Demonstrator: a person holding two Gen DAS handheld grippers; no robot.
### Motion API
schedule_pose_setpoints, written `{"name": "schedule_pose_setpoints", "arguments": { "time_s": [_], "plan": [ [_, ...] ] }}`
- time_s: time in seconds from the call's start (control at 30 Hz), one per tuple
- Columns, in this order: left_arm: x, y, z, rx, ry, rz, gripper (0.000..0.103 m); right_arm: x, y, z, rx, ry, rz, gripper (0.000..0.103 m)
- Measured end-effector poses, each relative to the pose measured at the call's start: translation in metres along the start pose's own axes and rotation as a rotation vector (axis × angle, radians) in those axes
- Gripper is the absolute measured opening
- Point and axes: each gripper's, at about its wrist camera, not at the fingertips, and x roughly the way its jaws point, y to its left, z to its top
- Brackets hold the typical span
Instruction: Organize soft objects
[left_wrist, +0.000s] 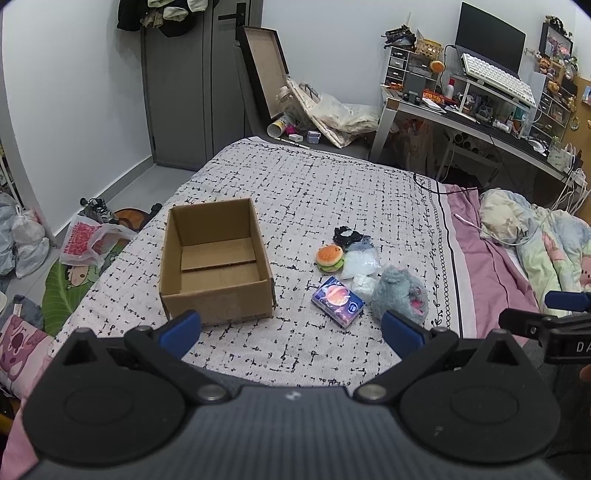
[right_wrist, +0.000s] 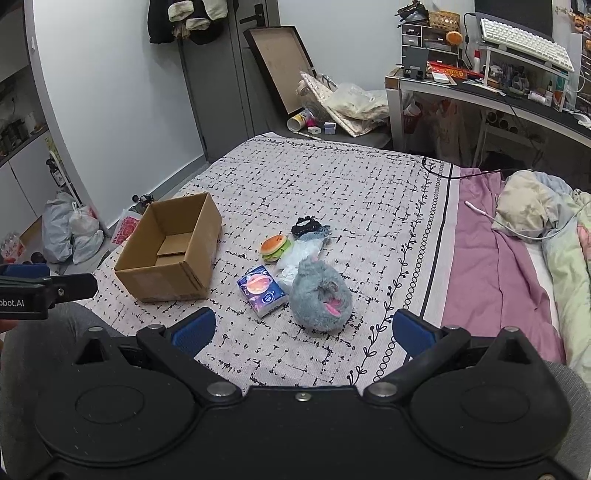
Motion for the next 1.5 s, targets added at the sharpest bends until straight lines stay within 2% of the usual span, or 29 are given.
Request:
{"name": "schedule_pose_setpoints", "arguments": {
  "time_s": [0.8,1.27,1.37,1.5],
  "plan": [
    [-0.002,-0.004,0.006,-0.001,-0.008,-0.013,0.103,0.002,-0.002,0.0,0.007,-0.001,-0.003,0.103],
    [0.013,-0.008,0.006,-0.007,-0.009,-0.036,0.103,0.009,-0.008,0.001,0.022,0.009,0.004,0.103],
    [0.018,-0.01,0.006,-0.009,-0.016,-0.047,0.103,0.011,-0.015,0.003,0.045,0.002,0.008,0.103],
    [0.027,-0.013,0.008,-0.014,-0.022,-0.061,0.103,0.018,-0.032,0.005,0.136,0.0,0.017,0.103]
  ]
}}
